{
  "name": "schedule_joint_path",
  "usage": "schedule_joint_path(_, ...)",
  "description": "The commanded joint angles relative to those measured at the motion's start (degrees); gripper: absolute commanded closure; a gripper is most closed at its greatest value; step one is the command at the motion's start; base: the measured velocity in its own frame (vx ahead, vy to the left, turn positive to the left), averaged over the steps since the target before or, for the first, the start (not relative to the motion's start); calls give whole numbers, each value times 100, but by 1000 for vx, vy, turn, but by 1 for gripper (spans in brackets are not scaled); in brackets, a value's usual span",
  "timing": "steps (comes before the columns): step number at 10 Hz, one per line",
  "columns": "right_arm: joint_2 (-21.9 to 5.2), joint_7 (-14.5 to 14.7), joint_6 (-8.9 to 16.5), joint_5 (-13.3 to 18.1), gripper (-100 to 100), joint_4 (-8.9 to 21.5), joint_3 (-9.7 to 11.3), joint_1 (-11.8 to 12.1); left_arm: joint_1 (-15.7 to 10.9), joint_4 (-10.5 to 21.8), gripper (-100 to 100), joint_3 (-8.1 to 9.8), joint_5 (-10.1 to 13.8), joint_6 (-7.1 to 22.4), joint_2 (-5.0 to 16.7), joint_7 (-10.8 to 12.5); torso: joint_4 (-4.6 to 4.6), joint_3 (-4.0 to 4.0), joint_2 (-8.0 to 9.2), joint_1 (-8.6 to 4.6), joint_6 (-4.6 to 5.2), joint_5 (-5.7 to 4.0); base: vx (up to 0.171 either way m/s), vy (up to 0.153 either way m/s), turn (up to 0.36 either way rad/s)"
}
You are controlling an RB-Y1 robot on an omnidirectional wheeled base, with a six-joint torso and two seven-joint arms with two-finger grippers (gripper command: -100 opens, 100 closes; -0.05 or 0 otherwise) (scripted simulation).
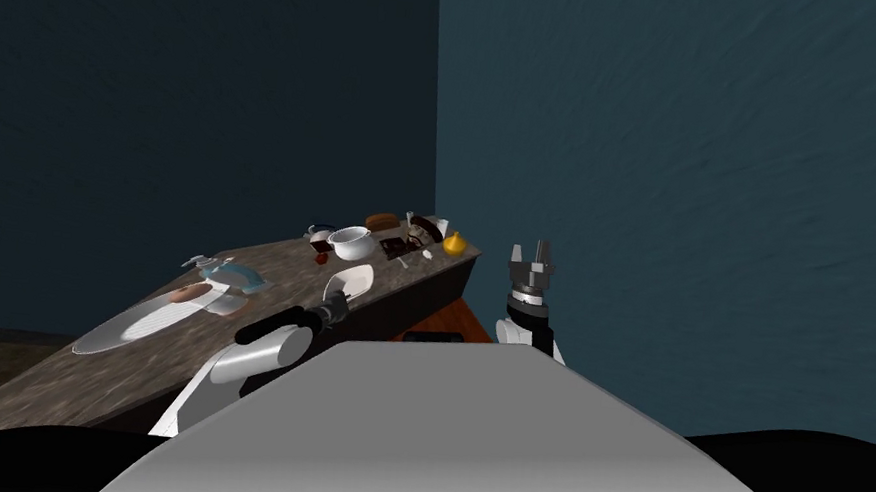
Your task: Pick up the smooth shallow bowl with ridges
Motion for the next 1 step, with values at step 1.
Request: schedule_joint_path(1,0,0,0,0,0,0,0,0,0,0,0,0,0,0,0,0,0,0,0,0,0,0,0,0,0)
